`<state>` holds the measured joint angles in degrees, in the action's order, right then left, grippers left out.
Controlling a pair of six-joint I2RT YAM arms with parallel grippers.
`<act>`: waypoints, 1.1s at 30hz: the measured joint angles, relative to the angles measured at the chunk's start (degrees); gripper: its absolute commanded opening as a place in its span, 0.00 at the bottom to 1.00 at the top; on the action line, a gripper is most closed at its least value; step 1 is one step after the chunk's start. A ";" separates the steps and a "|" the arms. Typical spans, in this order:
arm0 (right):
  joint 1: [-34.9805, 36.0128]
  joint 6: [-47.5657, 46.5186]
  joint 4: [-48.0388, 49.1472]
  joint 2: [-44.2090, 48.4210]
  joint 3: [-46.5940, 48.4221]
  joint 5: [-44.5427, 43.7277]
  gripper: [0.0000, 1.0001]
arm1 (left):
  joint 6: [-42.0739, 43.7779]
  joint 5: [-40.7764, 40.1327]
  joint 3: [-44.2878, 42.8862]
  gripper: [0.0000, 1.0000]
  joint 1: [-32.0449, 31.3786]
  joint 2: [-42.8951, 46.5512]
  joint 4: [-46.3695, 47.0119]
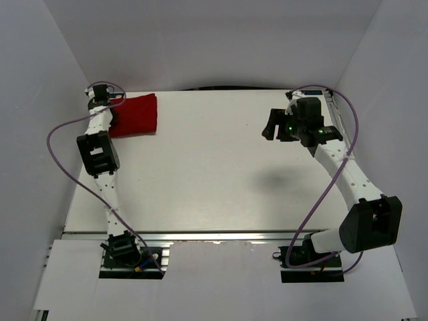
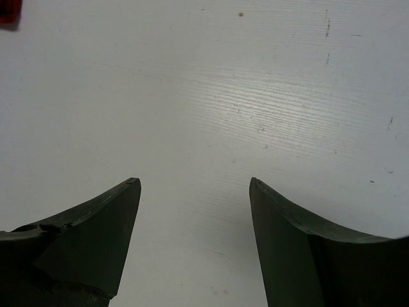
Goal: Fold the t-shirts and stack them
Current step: Put the neatly folded tshirt into the corner of the board with the left arm
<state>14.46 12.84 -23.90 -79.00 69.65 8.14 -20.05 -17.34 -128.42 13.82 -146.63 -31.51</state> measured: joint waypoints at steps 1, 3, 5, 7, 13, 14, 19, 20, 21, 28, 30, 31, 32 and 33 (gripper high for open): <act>0.15 0.00 0.00 0.00 0.00 -0.02 0.75 | 0.13 0.11 -1.20 0.00 0.76 -0.70 -0.07; 0.35 -0.02 0.00 0.00 0.00 -0.02 0.75 | 0.17 0.79 -2.62 0.00 1.99 -1.64 0.11; 0.66 -0.02 -0.02 0.00 0.00 -0.04 0.75 | 0.33 1.92 -3.69 0.00 3.13 -2.27 0.39; 0.76 -0.02 -0.02 0.00 -0.02 -0.04 0.75 | 0.72 3.02 -5.42 0.00 3.96 -3.30 0.46; 1.44 -0.07 -0.04 0.00 -0.13 -0.09 0.75 | 2.21 4.39 -8.13 0.00 5.07 -5.25 1.86; 1.51 -0.09 -0.07 0.00 -0.15 -0.11 0.75 | 2.23 4.55 -8.17 0.00 5.16 -5.35 2.23; 1.81 -0.28 -0.02 0.00 -1.31 -0.46 0.75 | 2.58 6.45 -8.59 0.13 5.81 -5.95 4.33; 1.86 -0.28 -0.02 -0.09 -1.64 -0.48 0.75 | 2.71 6.88 -8.55 0.18 5.95 -5.95 4.61; 2.03 -0.28 -0.11 -0.17 -2.38 -0.52 0.75 | 3.06 7.32 -8.55 0.24 6.08 -5.95 4.94; 2.99 -0.26 -0.20 -0.46 -3.91 -0.63 0.75 | 4.59 8.24 -6.14 0.98 6.45 -5.01 7.63; 3.32 -0.28 -0.11 -0.46 -3.91 -0.70 0.75 | 4.61 9.22 -2.49 0.98 6.47 -3.08 8.96; 3.43 -0.28 -0.11 -0.46 -3.91 -0.70 0.75 | 4.50 9.53 -0.48 0.98 6.49 -1.77 9.29; 3.63 -0.28 -0.07 -0.46 -3.91 -0.70 0.75 | 4.50 9.84 0.96 0.98 6.47 -0.70 9.51; 3.72 -0.28 0.00 -0.46 -3.91 -0.70 0.76 | 4.52 10.36 2.54 0.98 6.43 0.59 9.88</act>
<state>18.17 12.56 -23.90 -79.46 65.73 7.44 -15.53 -6.98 -125.89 20.25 -146.04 -21.63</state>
